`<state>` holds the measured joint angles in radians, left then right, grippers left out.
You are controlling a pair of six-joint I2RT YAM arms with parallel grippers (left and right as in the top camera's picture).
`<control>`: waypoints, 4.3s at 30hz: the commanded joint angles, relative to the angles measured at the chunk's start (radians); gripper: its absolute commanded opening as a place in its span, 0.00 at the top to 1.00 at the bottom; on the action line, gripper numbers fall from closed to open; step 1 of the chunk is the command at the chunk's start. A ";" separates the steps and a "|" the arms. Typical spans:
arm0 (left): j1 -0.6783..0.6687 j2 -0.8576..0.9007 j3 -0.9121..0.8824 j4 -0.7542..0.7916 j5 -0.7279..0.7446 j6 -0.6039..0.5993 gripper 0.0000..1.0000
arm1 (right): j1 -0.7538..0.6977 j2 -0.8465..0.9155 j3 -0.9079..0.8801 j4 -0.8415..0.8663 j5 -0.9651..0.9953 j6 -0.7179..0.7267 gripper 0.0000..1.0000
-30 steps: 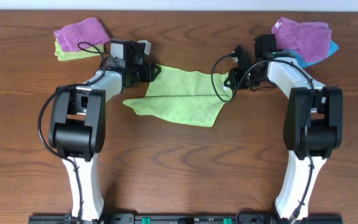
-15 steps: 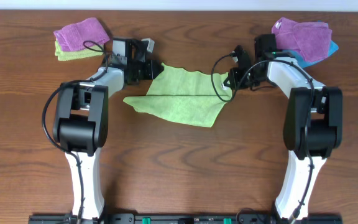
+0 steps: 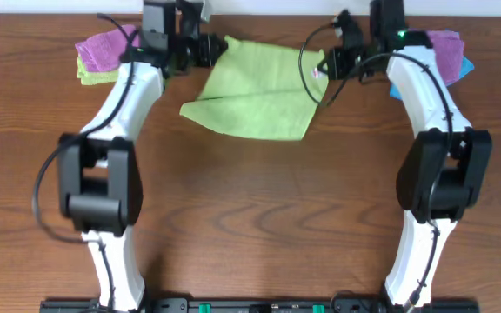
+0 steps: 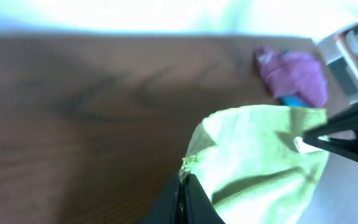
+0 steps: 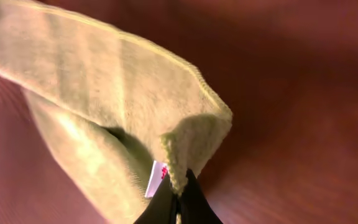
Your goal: Fold the cloth
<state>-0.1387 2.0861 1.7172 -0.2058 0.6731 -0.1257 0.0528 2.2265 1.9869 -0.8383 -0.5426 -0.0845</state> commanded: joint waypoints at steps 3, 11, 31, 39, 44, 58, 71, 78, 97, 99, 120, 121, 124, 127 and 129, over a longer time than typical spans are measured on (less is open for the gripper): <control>0.001 -0.157 0.040 -0.044 -0.145 0.056 0.94 | -0.001 -0.013 0.137 -0.042 -0.004 0.036 0.99; 0.001 -0.200 0.040 -0.161 -0.136 0.071 0.94 | -0.008 -0.013 0.228 -0.161 -0.008 0.060 0.99; -0.024 -0.592 0.037 -0.634 -0.186 0.209 0.94 | -0.010 -0.380 0.287 -0.473 0.128 -0.103 0.98; -0.175 -0.772 0.037 -0.787 -0.349 0.217 0.94 | -0.010 -0.641 0.222 -0.531 0.162 -0.088 0.98; -0.269 -0.891 0.008 -0.798 -0.507 0.214 0.94 | -0.006 -0.846 0.042 -0.475 0.199 -0.076 0.98; -0.381 -1.049 -0.204 -0.853 -0.600 0.058 0.94 | 0.069 -1.163 -0.348 -0.521 0.306 -0.032 0.99; -0.388 -1.161 -0.377 -0.857 -0.602 -0.048 0.94 | 0.075 -1.224 -0.464 -0.595 0.262 0.040 0.98; -0.388 -1.125 -0.423 -0.809 -0.656 -0.059 0.94 | 0.075 -1.218 -0.630 -0.490 0.261 0.055 0.99; -0.332 -0.768 -0.433 -0.639 -0.685 -0.069 0.94 | 0.075 -0.904 -0.790 -0.137 0.213 0.088 0.99; -0.307 -0.747 -0.433 -0.619 -0.683 -0.070 0.94 | 0.075 -0.880 -0.790 -0.098 0.203 0.088 0.98; -0.290 -0.688 -0.434 -0.568 -0.800 -0.105 0.94 | 0.080 -0.831 -0.789 -0.032 0.239 0.092 0.98; -0.287 -0.673 -0.434 -0.557 -0.800 -0.103 0.94 | 0.080 -0.819 -0.789 -0.021 0.239 0.100 0.98; -0.273 -0.618 -0.434 -0.520 -0.800 -0.103 0.94 | 0.080 -0.768 -0.789 0.029 0.239 0.114 0.98; -0.255 -0.576 -0.434 -0.486 -0.805 -0.103 0.94 | 0.080 -0.716 -0.789 0.075 0.239 0.125 0.99; -0.240 -0.548 -0.434 -0.465 -0.804 -0.103 0.94 | 0.080 -0.678 -0.789 0.116 0.239 0.139 0.98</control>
<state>-0.4007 1.5093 1.2884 -0.6827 -0.0994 -0.2356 0.1318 1.5093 1.1992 -0.7444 -0.3180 0.0200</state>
